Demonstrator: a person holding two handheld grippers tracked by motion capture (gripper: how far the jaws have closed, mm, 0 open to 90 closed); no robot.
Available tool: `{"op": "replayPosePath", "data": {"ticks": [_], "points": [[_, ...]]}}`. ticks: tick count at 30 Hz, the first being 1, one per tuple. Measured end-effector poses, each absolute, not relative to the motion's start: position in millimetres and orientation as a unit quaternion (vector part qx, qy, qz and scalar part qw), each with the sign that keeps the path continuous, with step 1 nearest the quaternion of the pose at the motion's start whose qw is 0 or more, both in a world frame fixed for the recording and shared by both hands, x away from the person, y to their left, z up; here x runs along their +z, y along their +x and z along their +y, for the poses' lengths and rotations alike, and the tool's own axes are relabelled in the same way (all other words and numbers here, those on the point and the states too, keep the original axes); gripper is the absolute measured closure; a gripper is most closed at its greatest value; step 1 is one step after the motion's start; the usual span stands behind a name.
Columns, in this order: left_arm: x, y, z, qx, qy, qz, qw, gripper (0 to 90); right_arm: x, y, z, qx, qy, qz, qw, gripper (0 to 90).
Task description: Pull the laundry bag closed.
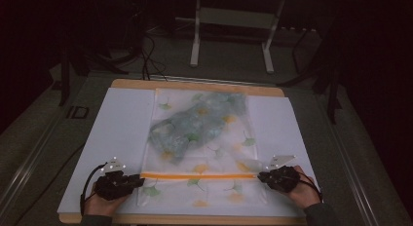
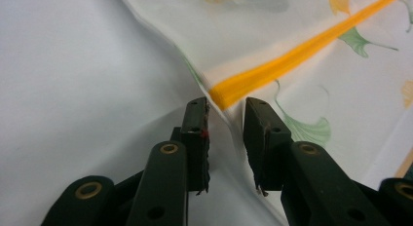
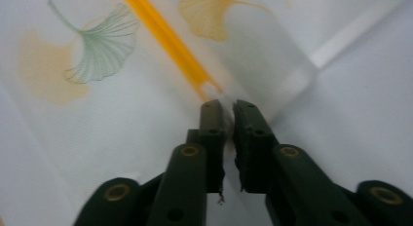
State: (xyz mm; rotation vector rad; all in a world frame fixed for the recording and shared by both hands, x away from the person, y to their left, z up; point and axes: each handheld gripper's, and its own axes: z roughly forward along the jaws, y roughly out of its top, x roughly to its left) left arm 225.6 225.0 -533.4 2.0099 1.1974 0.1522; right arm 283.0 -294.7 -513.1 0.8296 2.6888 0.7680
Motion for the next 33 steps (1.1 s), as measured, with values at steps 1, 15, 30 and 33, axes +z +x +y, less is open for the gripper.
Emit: {"op": "replayPosePath", "data": {"ticks": [1,15,30,33], "points": [[-533,226,226,0.061,0.789,0.472,0.388,71.0,-513,283,-295,0.262,0.283,0.916,0.112,80.9],[-533,228,237,0.116,0.764,0.506,0.383,61.6,-507,288,-308,0.307,0.33,0.882,0.133,71.4],[-540,240,242,0.238,0.718,0.568,0.325,49.5,-537,287,-316,0.36,0.449,0.797,0.185,63.7],[-542,242,245,0.251,0.712,0.577,0.312,47.0,-540,286,-312,0.343,0.445,0.804,0.194,61.4]]}}
